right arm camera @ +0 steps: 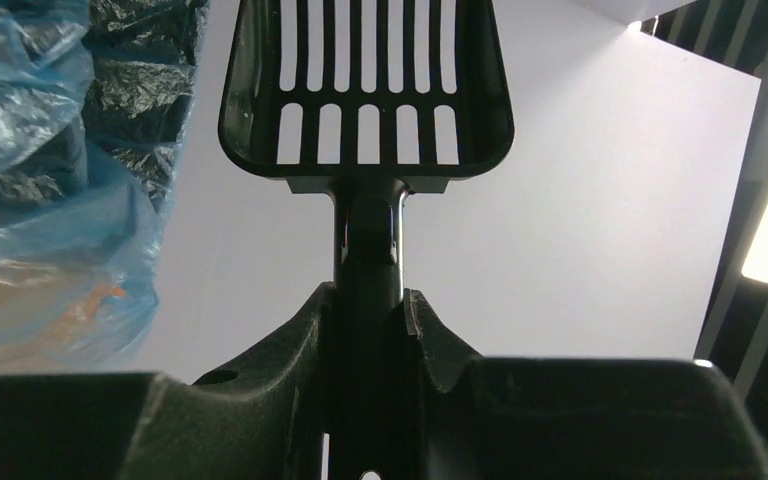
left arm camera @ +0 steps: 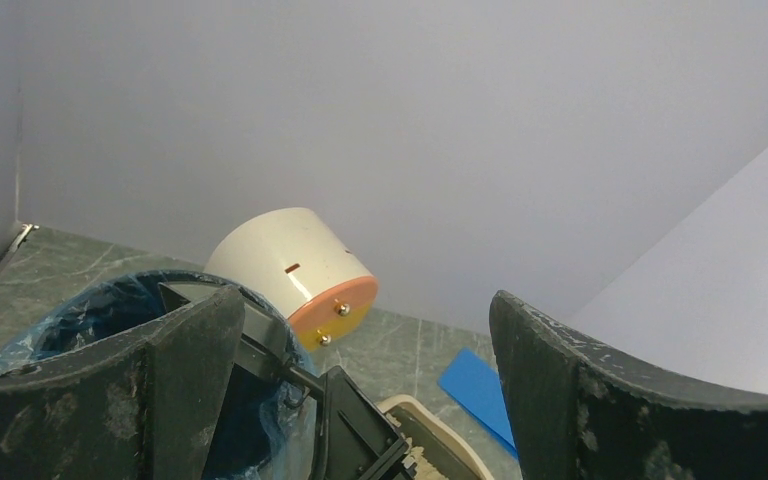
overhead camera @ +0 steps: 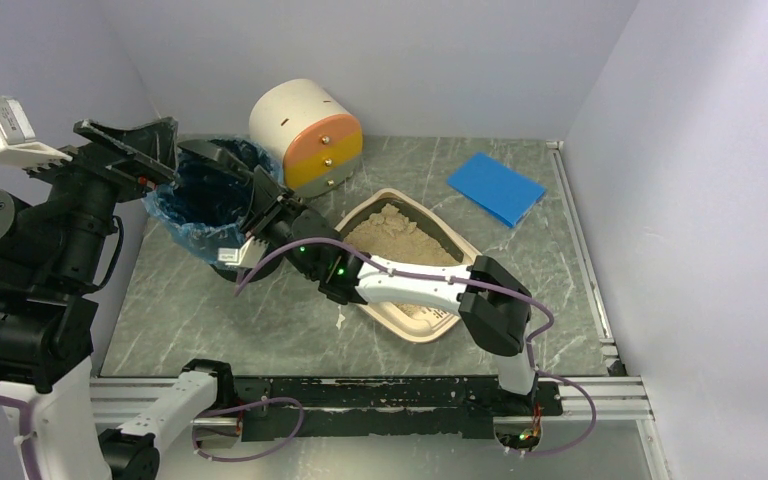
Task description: Clean the litter box
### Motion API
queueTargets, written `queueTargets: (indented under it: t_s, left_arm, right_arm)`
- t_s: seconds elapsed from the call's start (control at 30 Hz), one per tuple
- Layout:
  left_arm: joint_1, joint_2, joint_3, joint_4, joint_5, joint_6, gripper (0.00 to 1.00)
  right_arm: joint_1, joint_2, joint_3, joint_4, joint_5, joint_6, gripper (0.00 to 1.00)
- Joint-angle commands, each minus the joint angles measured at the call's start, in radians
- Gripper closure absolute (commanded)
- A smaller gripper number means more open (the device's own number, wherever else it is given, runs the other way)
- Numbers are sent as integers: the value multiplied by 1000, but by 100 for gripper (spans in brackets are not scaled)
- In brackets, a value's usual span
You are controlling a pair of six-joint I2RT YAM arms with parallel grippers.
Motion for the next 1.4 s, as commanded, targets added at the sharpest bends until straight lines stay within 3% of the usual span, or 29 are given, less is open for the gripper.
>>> queueTargets:
  t_s: [0.0, 0.33, 0.77, 0.93, 1.1, 1.37]
  left_arm:
    - [-15, 8, -10, 0, -8, 26, 3]
    - [-20, 1, -113, 36, 18, 79, 4]
    - [-59, -23, -225, 77, 114, 149, 8]
    - [-58, 26, -288, 72, 201, 162, 13]
    - [-58, 16, -467, 128, 306, 142, 17]
    - [-58, 59, -552, 121, 412, 187, 24]
  right_arm:
    - [14, 3, 22, 63, 10, -61, 100]
    - [58, -81, 138, -278, 156, 524, 100]
    - [10, -425, -31, -640, 193, 1172, 100]
    - [2, -548, -76, -853, 237, 1417, 100]
    - [0, -611, -111, -1098, 345, 1713, 100]
    - [-10, -625, -1, -1532, 355, 2241, 100]
